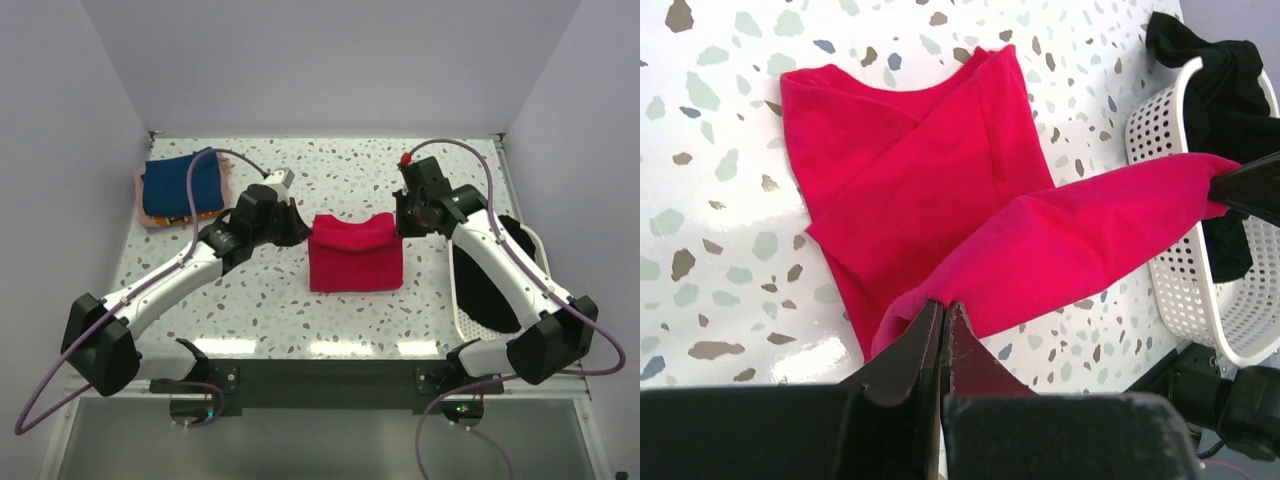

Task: Fold and stack the t-shirts
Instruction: Fold the tshirt

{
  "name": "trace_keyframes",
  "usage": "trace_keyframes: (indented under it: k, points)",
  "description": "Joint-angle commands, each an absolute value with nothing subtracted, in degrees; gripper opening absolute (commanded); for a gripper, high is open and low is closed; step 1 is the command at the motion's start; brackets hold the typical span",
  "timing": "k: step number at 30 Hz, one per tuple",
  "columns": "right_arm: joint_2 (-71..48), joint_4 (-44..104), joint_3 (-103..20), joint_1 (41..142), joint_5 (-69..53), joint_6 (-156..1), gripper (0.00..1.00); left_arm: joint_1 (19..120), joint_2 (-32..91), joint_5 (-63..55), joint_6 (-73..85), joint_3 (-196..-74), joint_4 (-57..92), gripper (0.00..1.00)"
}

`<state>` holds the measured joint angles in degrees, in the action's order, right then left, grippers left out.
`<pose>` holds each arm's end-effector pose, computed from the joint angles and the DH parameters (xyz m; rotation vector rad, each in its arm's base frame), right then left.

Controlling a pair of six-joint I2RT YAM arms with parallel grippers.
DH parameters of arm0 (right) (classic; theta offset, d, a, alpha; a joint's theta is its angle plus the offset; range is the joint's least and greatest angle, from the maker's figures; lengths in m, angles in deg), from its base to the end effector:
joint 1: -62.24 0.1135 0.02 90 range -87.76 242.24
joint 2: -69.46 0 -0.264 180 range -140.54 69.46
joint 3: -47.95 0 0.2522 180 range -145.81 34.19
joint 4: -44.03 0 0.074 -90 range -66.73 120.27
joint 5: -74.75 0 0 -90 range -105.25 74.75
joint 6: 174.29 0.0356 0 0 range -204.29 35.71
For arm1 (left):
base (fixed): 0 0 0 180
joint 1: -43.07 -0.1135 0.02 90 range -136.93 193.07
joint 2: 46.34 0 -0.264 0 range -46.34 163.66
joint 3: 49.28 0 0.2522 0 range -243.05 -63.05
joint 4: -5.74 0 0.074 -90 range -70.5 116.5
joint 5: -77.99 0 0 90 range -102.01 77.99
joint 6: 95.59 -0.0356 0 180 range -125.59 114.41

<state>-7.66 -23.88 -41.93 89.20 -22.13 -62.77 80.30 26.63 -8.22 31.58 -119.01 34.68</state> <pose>0.2422 0.1184 0.3368 -0.0725 2.5325 0.1876 0.2272 -0.1756 0.2933 0.0422 2.2475 -0.8097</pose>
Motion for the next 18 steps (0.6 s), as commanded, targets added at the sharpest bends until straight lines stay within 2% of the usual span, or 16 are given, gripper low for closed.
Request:
trace_keyframes:
  k: [1, 14, 18]
  points:
    - [-9.6, -19.1, -45.4, 86.9, -20.0, -66.4, 0.00, 77.4, 29.1, -4.9, 28.2, -122.6, 29.1, 0.00]
    - [-23.0, -14.6, -50.8, 80.7, -15.5, -70.6, 0.00, 72.2, 44.5, 1.3, 25.0, -128.7, 23.8, 0.00]
    - [-29.1, -12.4, -54.7, 78.7, -13.7, -71.0, 0.00, 70.1, 50.5, 3.4, 23.9, -134.2, 23.2, 0.00]
